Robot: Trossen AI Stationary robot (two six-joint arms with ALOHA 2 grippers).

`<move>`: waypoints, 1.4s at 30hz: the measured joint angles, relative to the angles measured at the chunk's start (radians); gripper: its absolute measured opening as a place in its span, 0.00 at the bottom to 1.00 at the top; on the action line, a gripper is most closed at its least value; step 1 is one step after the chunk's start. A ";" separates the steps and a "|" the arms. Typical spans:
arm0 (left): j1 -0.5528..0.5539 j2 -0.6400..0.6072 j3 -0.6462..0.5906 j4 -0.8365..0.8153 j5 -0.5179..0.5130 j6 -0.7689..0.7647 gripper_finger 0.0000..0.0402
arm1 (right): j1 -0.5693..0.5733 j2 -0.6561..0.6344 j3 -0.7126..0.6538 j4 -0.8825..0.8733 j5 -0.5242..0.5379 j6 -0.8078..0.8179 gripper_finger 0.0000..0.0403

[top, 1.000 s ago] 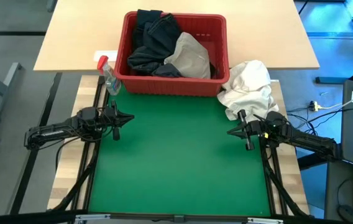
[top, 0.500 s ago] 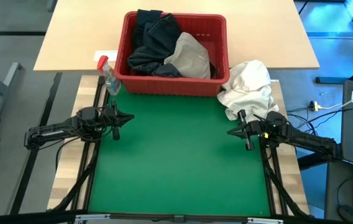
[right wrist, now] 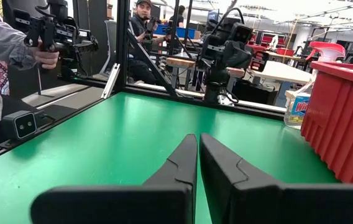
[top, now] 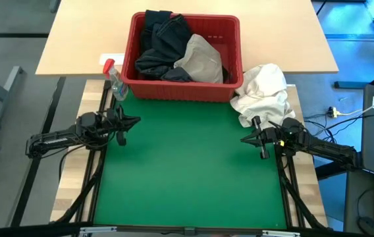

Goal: Fold Laundry from Bin
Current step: Remove the black shorts from the red laundry bin

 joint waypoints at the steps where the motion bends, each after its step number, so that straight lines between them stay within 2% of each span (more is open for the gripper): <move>1: 0.000 0.000 0.000 0.000 -0.001 -0.008 0.05 | 0.000 0.000 0.000 0.000 0.000 0.000 0.05; 9: 0.000 0.000 0.000 0.000 -0.036 -0.067 0.05 | 0.000 0.000 0.000 0.000 0.000 0.000 0.05; 18: 0.000 0.000 0.000 -0.003 -0.025 -0.043 0.05 | 0.000 0.000 0.000 0.000 0.000 0.000 0.05; 28: 0.000 0.000 0.000 0.057 -0.164 0.032 0.06 | 0.000 0.000 0.000 0.000 0.000 0.000 0.05; 31: 0.001 0.000 0.000 0.056 -0.197 0.034 0.12 | 0.000 0.000 0.000 0.000 0.000 0.000 0.05; 35: 0.001 0.000 0.000 0.055 -0.231 0.021 0.24 | 0.000 0.000 0.000 0.000 0.000 0.000 0.05; 42: 0.001 0.000 0.000 0.052 -0.250 0.026 0.42 | 0.000 0.000 0.000 0.000 0.000 0.000 0.05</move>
